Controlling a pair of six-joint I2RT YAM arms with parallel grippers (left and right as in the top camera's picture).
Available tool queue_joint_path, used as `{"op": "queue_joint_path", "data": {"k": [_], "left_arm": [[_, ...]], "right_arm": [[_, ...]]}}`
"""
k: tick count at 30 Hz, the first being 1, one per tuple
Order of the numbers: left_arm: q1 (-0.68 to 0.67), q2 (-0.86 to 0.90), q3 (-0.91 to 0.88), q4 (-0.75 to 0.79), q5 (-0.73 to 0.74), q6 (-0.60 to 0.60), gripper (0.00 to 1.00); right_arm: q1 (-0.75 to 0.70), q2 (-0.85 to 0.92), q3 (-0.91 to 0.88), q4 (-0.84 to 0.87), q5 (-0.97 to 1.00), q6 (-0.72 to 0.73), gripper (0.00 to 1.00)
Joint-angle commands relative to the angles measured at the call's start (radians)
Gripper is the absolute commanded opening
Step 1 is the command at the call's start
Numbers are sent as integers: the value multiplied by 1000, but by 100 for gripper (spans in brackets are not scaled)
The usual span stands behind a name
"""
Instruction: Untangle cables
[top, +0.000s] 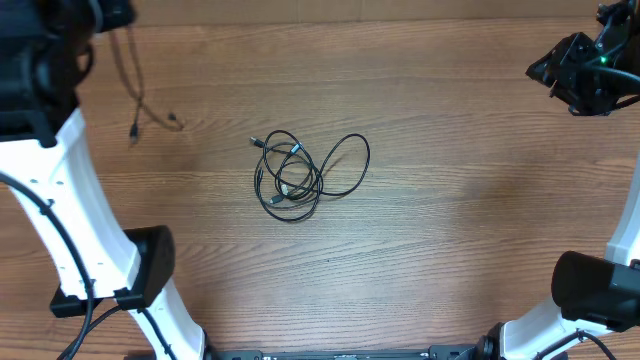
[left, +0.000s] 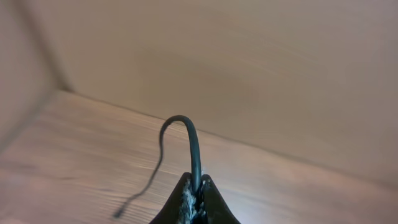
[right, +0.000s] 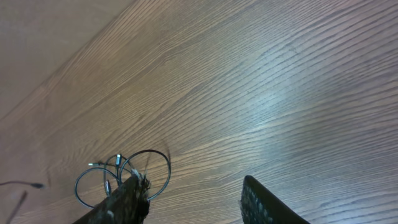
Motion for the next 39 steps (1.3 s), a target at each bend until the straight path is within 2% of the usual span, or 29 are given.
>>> {"op": "queue_joint_path", "data": {"k": [1, 5, 10, 17, 25, 28, 33, 36, 38, 39], "left_arm": [[151, -21, -3, 29, -50, -24, 4], [314, -20, -9, 21, -14, -40, 4], [510, -20, -93, 11, 138, -60, 4], [610, -16, -229, 23, 154, -81, 4], [611, 43, -354, 0, 0, -155, 4], [612, 98, -361, -53, -109, -289, 4], [615, 152, -362, -100, -238, -381, 4], [622, 180, -367, -114, -238, -457, 18], [628, 196, -375, -118, -220, -458, 28], [629, 207, -376, -122, -221, -457, 49]], "right_arm": [[5, -2, -5, 2, -5, -9, 47], [5, -2, -5, 6, -5, -12, 47], [5, -2, -5, 1, -5, -16, 47], [5, -2, -5, -1, -5, -25, 47], [5, -2, -5, -2, -5, -35, 47], [5, -2, -5, -2, -5, -35, 47], [5, -2, -5, -1, -5, -35, 47], [5, -2, -5, -1, -5, -37, 47], [5, -2, -5, -1, -5, -43, 47], [5, -2, -5, -1, -5, -47, 47]]}}
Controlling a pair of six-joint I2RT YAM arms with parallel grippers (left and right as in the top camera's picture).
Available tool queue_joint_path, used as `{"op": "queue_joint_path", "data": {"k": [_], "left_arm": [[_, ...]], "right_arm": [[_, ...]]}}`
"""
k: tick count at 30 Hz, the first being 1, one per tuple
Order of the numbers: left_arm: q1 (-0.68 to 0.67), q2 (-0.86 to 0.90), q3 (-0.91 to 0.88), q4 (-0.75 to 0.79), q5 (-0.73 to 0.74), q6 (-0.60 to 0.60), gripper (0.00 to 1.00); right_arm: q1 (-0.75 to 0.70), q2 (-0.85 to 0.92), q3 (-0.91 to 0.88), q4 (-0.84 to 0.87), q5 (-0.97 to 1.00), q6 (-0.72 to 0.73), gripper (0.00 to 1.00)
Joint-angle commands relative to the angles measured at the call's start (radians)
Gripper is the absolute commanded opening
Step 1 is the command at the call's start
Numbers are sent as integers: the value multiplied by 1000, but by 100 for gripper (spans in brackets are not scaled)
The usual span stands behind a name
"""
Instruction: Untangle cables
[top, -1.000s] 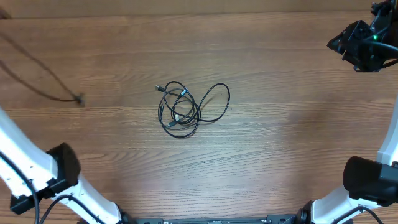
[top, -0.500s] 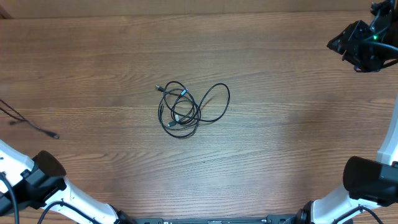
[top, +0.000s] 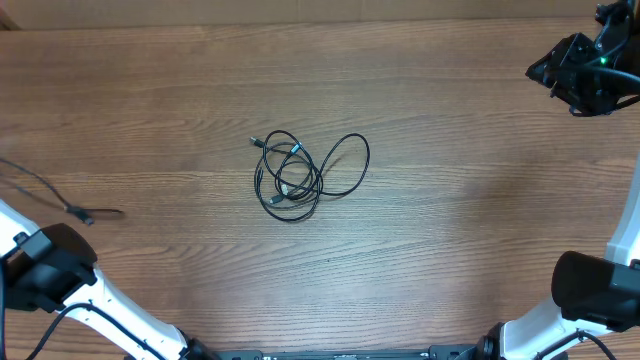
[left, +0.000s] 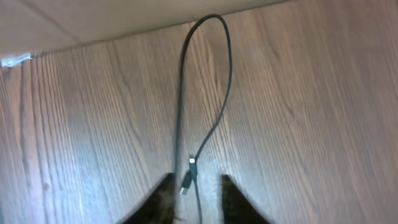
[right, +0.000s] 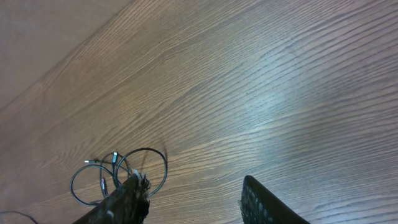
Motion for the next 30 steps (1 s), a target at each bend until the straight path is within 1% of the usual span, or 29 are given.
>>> {"op": "queue_joint_path", "data": {"k": [1, 2, 5, 8, 9, 11, 13, 15, 18, 19, 21, 24, 26, 29, 30], "left_arm": [[16, 35, -6, -11, -38, -65, 89], [19, 48, -6, -14, -38, -51, 100], [23, 72, -6, -24, -39, 30, 100], [22, 75, -6, -32, -40, 47, 100], [18, 70, -2, -35, 9, 46, 100], [17, 55, 1, -51, 98, 47, 100], [13, 35, 1, -63, 143, 64, 100], [-1, 2, 2, -87, 150, 84, 100], [-39, -74, 2, -87, 197, 138, 100], [-55, -102, 2, -87, 222, 147, 100], [-111, -194, 2, -71, 345, 160, 100], [-174, -271, 2, -45, 494, 186, 100], [-245, -317, 2, -48, 537, 215, 100], [-351, -344, 2, -87, 549, 270, 100], [-399, -347, -2, -87, 567, 302, 98]], "right_arm": [[5, -2, -5, -2, -5, -24, 48], [5, -2, -5, -2, -5, -30, 48], [5, -2, -5, -1, -5, -30, 48], [5, -2, -5, 0, -5, -30, 48], [5, -2, -5, 3, -5, -30, 48], [5, -2, -5, 14, -13, -30, 52], [5, -2, -5, 25, -48, -30, 53], [5, -2, -5, 40, -89, -30, 53], [6, -2, -5, 55, -102, -31, 53], [6, -2, -5, 56, -102, -31, 54], [6, -2, -5, 56, -103, -30, 54], [6, -2, -5, 52, -121, -30, 54], [7, -2, -5, 48, -121, -30, 54], [9, -2, -5, 48, -121, -30, 55], [10, -2, -5, 50, -121, -30, 55]]}}
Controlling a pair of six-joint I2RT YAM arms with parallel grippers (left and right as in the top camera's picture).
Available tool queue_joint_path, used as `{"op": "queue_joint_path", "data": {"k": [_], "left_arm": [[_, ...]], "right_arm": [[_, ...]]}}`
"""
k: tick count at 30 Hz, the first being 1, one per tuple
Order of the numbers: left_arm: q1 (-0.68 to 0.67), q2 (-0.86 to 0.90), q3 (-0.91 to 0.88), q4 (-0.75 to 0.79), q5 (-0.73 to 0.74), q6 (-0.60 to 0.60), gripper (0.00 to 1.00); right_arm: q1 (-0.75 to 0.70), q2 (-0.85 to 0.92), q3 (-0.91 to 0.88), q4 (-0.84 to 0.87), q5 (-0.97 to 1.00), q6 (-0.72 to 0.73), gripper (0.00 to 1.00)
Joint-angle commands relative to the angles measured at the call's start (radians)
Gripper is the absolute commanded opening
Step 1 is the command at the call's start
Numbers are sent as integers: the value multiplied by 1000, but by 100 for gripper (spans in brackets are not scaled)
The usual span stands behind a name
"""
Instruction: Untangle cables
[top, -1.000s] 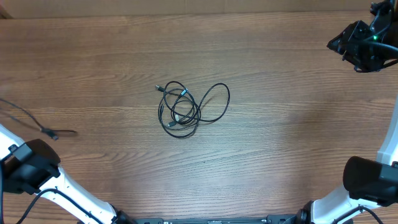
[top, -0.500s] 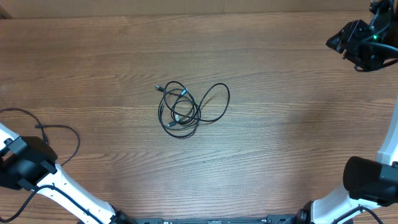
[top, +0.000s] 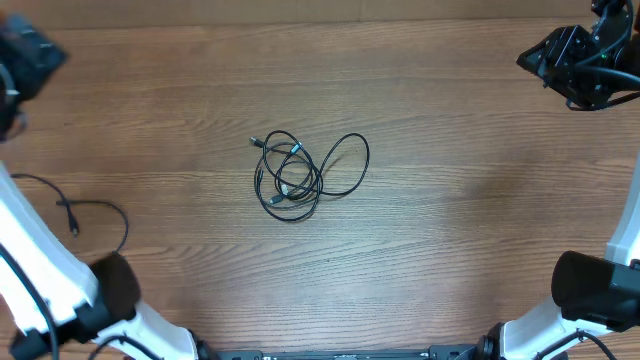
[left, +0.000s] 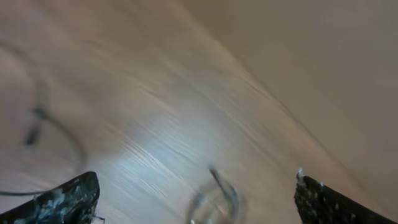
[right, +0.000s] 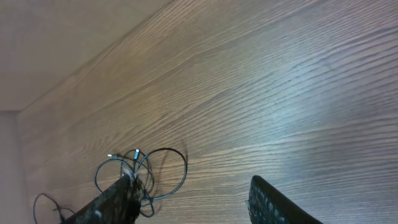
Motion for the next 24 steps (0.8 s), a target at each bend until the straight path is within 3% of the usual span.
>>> {"op": "queue_joint_path", "data": {"k": [1, 3, 6, 9, 12, 17, 24], "left_arm": [[-145, -9, -8, -14, 131, 144, 98], [-259, -8, -29, -14, 145, 158, 97], [-418, -8, -101, -14, 36, 161, 100], [-533, -6, -198, 0, -87, 142, 100], [-616, -6, -327, 37, -114, 155, 100], [-655, -6, -562, 184, -92, 256, 100], [-587, -6, -899, 416, 108, 466, 98]], "right_arm": [[9, -2, -5, 5, -16, -5, 55], [10, -2, -5, 6, -16, -5, 55], [10, -2, -5, -3, -16, -6, 55], [11, -2, -5, -6, -20, -5, 56], [19, -2, -5, -3, -23, -5, 56], [31, -2, -5, -5, -23, -5, 59], [77, -2, -5, -11, -23, -5, 60]]}}
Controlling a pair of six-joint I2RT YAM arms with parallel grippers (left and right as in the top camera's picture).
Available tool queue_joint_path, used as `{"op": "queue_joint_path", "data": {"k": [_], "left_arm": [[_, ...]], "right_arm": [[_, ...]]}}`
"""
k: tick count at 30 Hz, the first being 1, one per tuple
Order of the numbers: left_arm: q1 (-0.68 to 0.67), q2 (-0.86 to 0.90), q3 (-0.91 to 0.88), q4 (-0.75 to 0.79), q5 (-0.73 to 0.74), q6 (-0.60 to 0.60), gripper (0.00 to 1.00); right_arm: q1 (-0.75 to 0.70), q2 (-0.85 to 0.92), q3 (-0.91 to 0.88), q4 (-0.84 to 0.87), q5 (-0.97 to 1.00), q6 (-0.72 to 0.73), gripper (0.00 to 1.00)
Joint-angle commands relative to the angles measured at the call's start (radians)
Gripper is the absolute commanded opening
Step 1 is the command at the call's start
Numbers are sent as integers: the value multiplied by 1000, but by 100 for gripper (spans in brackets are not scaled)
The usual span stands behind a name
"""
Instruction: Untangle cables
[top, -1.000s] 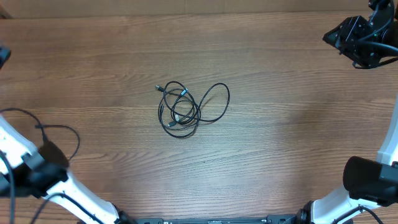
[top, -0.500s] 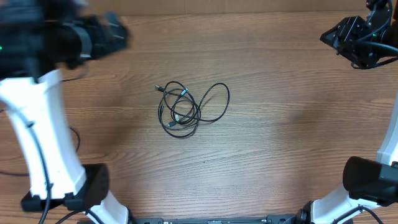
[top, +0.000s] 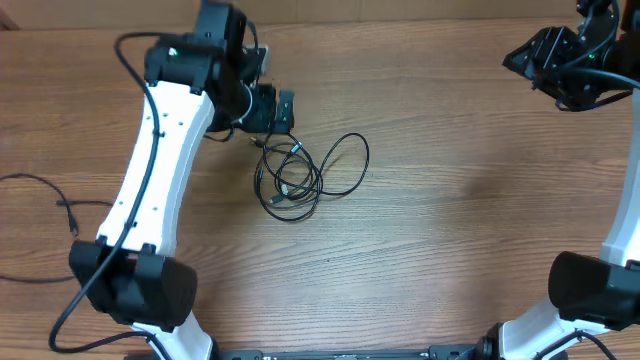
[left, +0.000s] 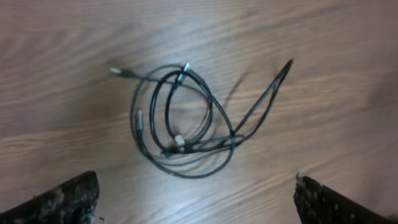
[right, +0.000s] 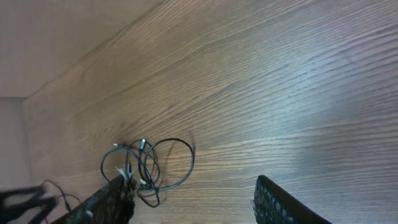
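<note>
A tangle of black cable (top: 300, 175) lies in loops at the table's middle, also seen in the left wrist view (left: 186, 124) and the right wrist view (right: 148, 167). One separate black cable (top: 62, 208) lies curled at the table's left edge. My left gripper (top: 272, 112) hovers just above the tangle's upper left end. It stands wide open (left: 196, 199) and holds nothing. My right gripper (top: 525, 62) hangs at the far right corner, open (right: 193, 202) and empty, far from the tangle.
The wooden table (top: 460, 220) runs to a pale back wall. My left arm (top: 160, 170) reaches across the left half of the table. The bases of both arms stand at the front corners.
My left gripper was at the far left corner, open; now it hangs open over the tangle's upper left end. The right gripper has shifted slightly left. Both cables lie as before.
At first my left gripper was shut on a cable, holding it up at the far left, apart from the tangle. Then that cable lay at the table's left edge. Later the left gripper was open and off it. Now it hovers over the tangle.
</note>
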Motion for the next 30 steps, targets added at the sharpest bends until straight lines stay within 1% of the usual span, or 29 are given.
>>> {"op": "queue_joint_path", "data": {"k": [1, 4, 6, 7, 8, 10, 12, 13, 14, 16, 17, 18, 20, 22, 23, 24, 27, 30], "left_arm": [[49, 3, -156, 80, 127, 168, 98], [82, 7, -301, 192, 194, 237, 92], [88, 11, -352, 241, 204, 249, 89], [88, 19, -389, 279, 209, 249, 82], [88, 23, -405, 294, 216, 249, 78], [82, 34, -459, 357, 262, 249, 61], [72, 37, -492, 400, 305, 248, 61], [66, 37, -508, 422, 314, 246, 55], [59, 37, -521, 442, 315, 232, 52], [39, 38, -549, 486, 299, 214, 51], [31, 38, -558, 500, 285, 214, 46], [20, 38, -566, 524, 240, 214, 27], [11, 38, -565, 552, 187, 192, 5], [11, 37, -555, 572, 172, 137, 4], [16, 36, -518, 569, 178, 66, 4], [19, 34, -491, 559, 188, 38, 4], [24, 28, -378, 498, 259, 12, 4], [21, 26, -227, 404, 335, 2, 4]], "right_arm": [[43, -2, -5, 3, -8, -5, 60], [73, -2, -5, 14, -8, -5, 61], [84, -2, -5, 16, -6, -5, 64], [90, -2, -5, 15, 0, -5, 64], [94, -2, -5, 15, 5, -5, 65], [97, -2, -5, 11, 14, -5, 65], [97, -2, -5, 10, 14, -5, 65], [97, -2, -5, 9, 14, -5, 65], [97, -2, -5, 9, 14, -5, 65], [97, -2, -5, 6, 13, -5, 65], [99, -2, -5, 5, 12, -5, 65], [103, -2, -5, 1, 9, -5, 65], [113, -2, -5, -4, 10, -5, 65], [126, -2, -5, -5, 11, -13, 65], [135, -2, -5, -5, 11, -34, 65], [140, -2, -5, -5, 12, -39, 66], [150, -2, -5, -5, 11, -39, 66], [158, -2, -5, -9, 12, -39, 66]]}}
